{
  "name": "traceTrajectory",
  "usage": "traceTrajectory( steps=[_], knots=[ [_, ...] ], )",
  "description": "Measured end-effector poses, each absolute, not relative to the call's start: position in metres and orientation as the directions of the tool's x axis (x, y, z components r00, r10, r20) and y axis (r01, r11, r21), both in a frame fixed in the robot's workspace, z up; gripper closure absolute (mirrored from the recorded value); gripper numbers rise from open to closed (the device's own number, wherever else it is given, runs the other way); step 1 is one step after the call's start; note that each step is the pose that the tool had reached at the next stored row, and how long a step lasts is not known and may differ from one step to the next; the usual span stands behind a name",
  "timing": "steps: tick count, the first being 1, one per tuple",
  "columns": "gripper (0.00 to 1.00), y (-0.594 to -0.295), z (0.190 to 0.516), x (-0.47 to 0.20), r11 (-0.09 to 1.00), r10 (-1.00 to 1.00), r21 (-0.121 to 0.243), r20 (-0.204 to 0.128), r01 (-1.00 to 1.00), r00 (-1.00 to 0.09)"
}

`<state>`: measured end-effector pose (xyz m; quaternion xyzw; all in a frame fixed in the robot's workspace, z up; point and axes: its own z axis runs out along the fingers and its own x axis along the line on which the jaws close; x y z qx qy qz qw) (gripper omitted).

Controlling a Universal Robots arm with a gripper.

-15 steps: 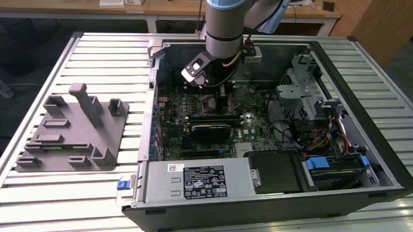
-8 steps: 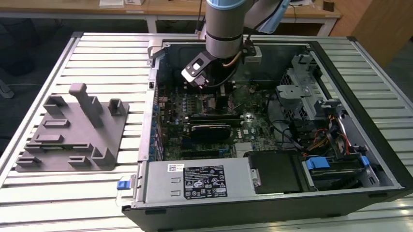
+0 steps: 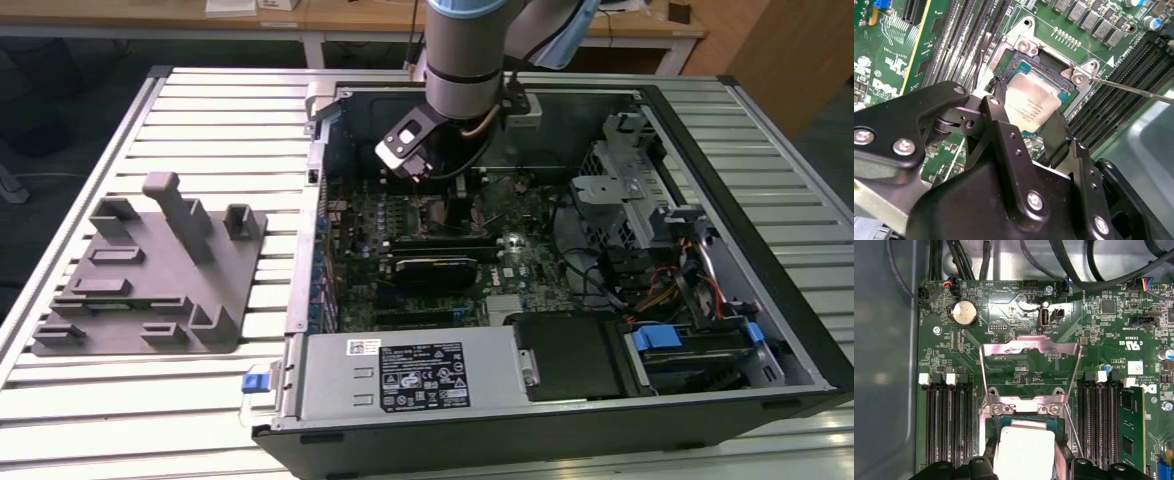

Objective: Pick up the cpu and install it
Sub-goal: 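Place the cpu into insertion slot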

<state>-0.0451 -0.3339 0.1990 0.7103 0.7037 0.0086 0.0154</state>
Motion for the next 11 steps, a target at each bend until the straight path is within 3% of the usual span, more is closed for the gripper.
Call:
traceTrajectory(
  steps=[11],
  knots=[
    [0.46,-0.3348,0.2007,-0.0449,-0.004,1.000,0.034,-0.009,0.999,0.004]
  ],
)
